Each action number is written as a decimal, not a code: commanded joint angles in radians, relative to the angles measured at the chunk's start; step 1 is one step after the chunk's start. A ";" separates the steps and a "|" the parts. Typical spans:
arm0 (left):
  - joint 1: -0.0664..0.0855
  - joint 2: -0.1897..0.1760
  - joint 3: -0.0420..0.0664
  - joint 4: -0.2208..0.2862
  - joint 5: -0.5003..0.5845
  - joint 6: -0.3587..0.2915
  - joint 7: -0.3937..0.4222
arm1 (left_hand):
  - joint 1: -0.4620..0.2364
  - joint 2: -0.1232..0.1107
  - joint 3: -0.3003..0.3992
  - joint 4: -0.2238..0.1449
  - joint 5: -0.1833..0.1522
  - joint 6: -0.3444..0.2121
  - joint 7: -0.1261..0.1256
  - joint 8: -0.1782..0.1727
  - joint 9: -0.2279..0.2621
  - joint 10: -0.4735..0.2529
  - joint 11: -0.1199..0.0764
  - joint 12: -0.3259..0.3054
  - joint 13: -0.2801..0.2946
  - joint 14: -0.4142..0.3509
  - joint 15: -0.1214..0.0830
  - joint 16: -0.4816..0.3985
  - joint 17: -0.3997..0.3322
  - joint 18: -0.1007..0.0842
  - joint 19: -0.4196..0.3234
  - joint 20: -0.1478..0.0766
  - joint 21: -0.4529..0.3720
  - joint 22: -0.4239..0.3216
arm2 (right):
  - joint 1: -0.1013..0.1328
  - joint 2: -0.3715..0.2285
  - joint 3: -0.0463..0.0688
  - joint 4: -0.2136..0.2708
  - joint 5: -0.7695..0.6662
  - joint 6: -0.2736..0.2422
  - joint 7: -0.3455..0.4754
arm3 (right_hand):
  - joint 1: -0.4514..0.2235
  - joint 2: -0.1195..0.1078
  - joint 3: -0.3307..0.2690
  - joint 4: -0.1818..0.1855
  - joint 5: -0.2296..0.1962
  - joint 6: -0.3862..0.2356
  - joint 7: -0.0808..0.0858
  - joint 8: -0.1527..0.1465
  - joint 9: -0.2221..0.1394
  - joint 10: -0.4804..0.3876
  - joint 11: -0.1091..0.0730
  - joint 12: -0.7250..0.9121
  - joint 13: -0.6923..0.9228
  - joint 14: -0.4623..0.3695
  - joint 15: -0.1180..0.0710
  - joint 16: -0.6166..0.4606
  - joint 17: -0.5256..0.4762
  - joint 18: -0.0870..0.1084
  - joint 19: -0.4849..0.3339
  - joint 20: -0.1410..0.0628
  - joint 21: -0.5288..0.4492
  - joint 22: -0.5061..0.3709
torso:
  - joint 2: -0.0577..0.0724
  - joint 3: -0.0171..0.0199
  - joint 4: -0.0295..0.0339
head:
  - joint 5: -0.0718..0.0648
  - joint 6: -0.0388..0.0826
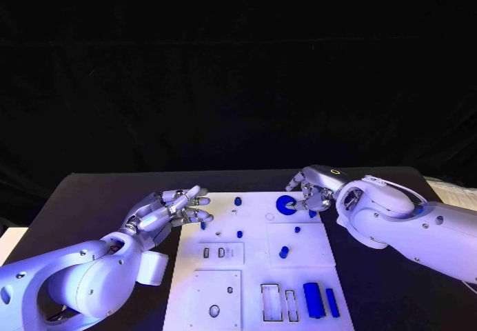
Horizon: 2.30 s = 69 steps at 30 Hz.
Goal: Assemble the parts on the task board
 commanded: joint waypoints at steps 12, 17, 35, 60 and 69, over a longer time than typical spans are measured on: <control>0.001 0.007 0.000 -0.005 0.003 0.027 -0.001 | 0.008 0.005 0.001 -0.006 -0.003 0.001 0.006 -0.007 -0.001 0.001 0.005 -0.004 -0.001 -0.007 0.001 -0.004 0.002 0.011 0.000 0.000 -0.004 -0.002 | -0.002 0.021 0.000 -0.041 0.056 0.072 -0.042 | 0.042 0.020 -0.043 0.048 0.025 0.014 0.002 0.015 0.004 0.023 0.002 0.207 0.238 0.076 0.010 0.034 0.105 -0.023 0.009 0.007 0.018 0.025 | 0.002 -0.0012 0.0027 | -0.004 -0.001; 0.001 0.008 0.000 -0.006 0.003 0.028 -0.001 | 0.008 0.006 0.001 -0.006 -0.003 0.001 0.006 -0.008 -0.001 0.001 0.005 -0.005 -0.001 -0.008 0.001 -0.005 0.002 0.011 0.000 0.000 -0.005 -0.002 | -0.004 0.039 0.000 -0.056 0.056 0.082 -0.039 | 0.048 0.025 -0.047 0.046 0.025 0.019 0.002 0.018 0.005 0.033 0.002 0.249 0.282 0.079 0.010 0.042 0.121 -0.025 0.012 0.007 0.023 0.034 | 0.002 -0.0019 0.0019 | -0.003 -0.005; 0.001 0.009 0.000 -0.009 0.003 0.029 -0.004 | 0.008 0.006 0.001 -0.007 -0.003 0.001 0.006 -0.008 -0.001 0.001 0.005 -0.005 -0.001 -0.009 0.002 -0.005 0.003 0.011 -0.001 0.000 -0.005 -0.002 | -0.012 0.059 0.000 -0.068 0.001 0.103 -0.038 | 0.063 0.033 -0.055 0.039 0.008 0.036 0.000 0.026 0.006 0.057 0.001 0.327 0.364 0.083 0.010 0.055 0.147 -0.028 0.017 0.007 0.032 0.051 | 0.003 -0.0019 0.0020 | -0.003 -0.008; 0.001 0.009 0.000 -0.012 0.003 0.030 -0.007 | 0.010 0.007 0.001 -0.008 -0.005 0.002 0.006 -0.009 0.000 0.001 0.005 -0.007 -0.001 -0.011 0.002 -0.007 0.005 0.011 -0.002 0.000 -0.006 -0.003 | -0.020 0.061 0.000 -0.050 -0.040 0.060 -0.011 | 0.164 0.071 0.111 -0.045 -0.089 0.088 -0.007 0.033 0.004 0.077 -0.006 0.385 0.436 0.089 0.005 0.071 0.181 -0.035 0.032 0.003 0.053 0.092 | 0.003 -0.0024 0.0041 | -0.003 -0.014; 0.001 0.009 0.000 -0.012 0.003 0.030 -0.007 | 0.010 0.007 0.001 -0.008 -0.005 0.002 0.006 -0.009 0.000 0.001 0.005 -0.007 -0.001 -0.011 0.002 -0.007 0.005 0.011 -0.002 0.000 -0.006 -0.003 | -0.015 0.087 0.000 -0.008 -0.031 -0.041 0.021 | 0.143 0.069 0.129 -0.041 -0.073 0.092 -0.008 0.031 0.003 0.080 -0.008 0.390 0.442 0.090 0.003 0.074 0.186 -0.038 0.038 0.002 0.059 0.106 | 0.004 -0.0030 0.0059 | 0.000 -0.011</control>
